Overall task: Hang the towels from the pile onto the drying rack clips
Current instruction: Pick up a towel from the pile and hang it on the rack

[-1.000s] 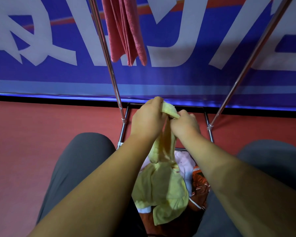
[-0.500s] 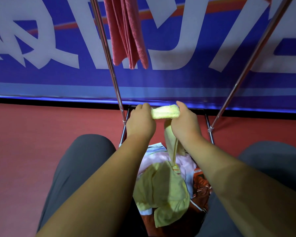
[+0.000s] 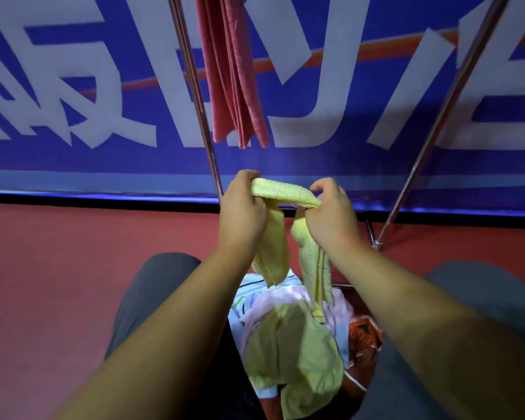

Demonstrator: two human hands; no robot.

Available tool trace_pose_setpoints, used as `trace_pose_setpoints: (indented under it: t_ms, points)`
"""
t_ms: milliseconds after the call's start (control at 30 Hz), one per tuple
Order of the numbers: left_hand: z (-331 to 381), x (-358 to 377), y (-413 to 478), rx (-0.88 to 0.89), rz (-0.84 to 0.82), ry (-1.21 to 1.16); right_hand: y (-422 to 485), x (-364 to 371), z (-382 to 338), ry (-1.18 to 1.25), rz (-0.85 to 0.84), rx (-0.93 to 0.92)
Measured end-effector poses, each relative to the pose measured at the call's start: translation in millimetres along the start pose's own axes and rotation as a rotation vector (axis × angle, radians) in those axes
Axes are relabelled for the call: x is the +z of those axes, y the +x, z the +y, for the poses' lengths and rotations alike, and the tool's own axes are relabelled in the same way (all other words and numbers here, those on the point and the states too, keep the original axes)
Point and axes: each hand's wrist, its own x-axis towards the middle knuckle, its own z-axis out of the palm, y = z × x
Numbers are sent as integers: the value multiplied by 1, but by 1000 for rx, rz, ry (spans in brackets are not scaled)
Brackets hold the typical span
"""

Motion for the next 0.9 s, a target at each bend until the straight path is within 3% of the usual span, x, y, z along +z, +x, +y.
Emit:
trace_pose_setpoints:
  t_ms: [167, 333, 567, 667, 900]
  points:
    - [34, -36, 13, 86, -71, 53, 16, -30, -40, -22, 17, -84]
    - [72, -79, 34, 226, -100, 454, 41, -73, -88, -155, 37, -155]
    - [122, -134, 69, 441, 95, 849, 50, -117, -148, -567, 53, -451]
    - [144, -147, 86, 441, 164, 939, 59, -124, -172, -651, 77, -445]
    - [175, -168, 117, 387, 222, 898, 79, -149, -224, -576, 101, -327]
